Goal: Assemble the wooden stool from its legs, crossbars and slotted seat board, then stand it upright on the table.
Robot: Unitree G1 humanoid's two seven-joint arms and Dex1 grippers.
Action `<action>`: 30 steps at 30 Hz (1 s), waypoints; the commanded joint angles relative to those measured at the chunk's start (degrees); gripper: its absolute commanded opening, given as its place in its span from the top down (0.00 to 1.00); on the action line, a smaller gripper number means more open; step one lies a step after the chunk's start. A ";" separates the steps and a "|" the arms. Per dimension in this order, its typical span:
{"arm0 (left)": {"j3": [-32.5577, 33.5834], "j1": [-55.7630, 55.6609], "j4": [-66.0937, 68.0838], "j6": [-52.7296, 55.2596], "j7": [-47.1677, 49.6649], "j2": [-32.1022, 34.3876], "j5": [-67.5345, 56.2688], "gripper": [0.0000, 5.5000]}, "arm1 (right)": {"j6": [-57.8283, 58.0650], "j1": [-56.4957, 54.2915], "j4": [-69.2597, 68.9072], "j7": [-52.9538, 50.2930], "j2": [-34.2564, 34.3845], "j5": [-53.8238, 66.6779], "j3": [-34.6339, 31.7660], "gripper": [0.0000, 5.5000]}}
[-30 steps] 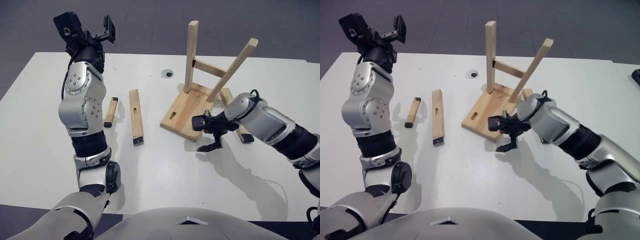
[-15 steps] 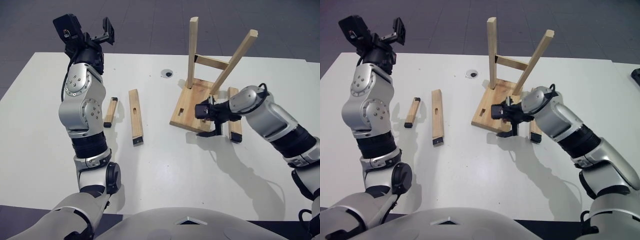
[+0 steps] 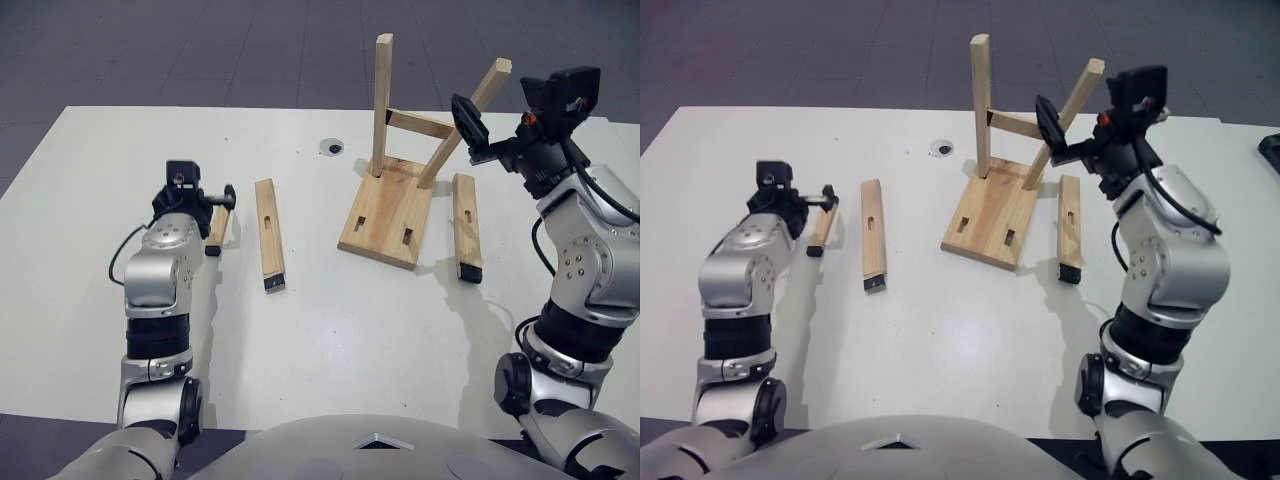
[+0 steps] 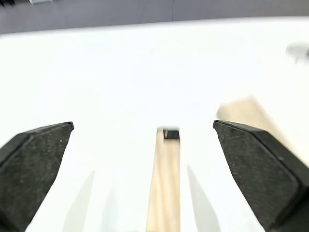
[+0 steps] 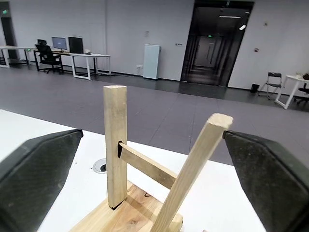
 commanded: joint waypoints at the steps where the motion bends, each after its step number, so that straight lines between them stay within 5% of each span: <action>1: -1.46 2.19 5.16 -2.16 -2.18 1.22 1.97 0.02 | 0.74 0.82 -1.40 -2.07 1.02 2.30 0.04 0.02; 16: 2.58 -1.67 22.80 8.29 -16.68 5.35 -5.39 0.45 | -0.39 -1.10 -0.71 -7.02 2.58 9.15 -0.24 0.02; 23: -10.07 0.38 23.67 3.60 -20.92 11.53 1.84 0.67 | -1.38 -1.79 -0.24 -9.04 2.51 10.67 0.64 0.02; 30: -3.64 0.66 21.59 -5.55 -17.78 9.69 0.22 0.77 | 0.74 -1.98 0.73 -9.78 3.74 14.35 0.41 0.02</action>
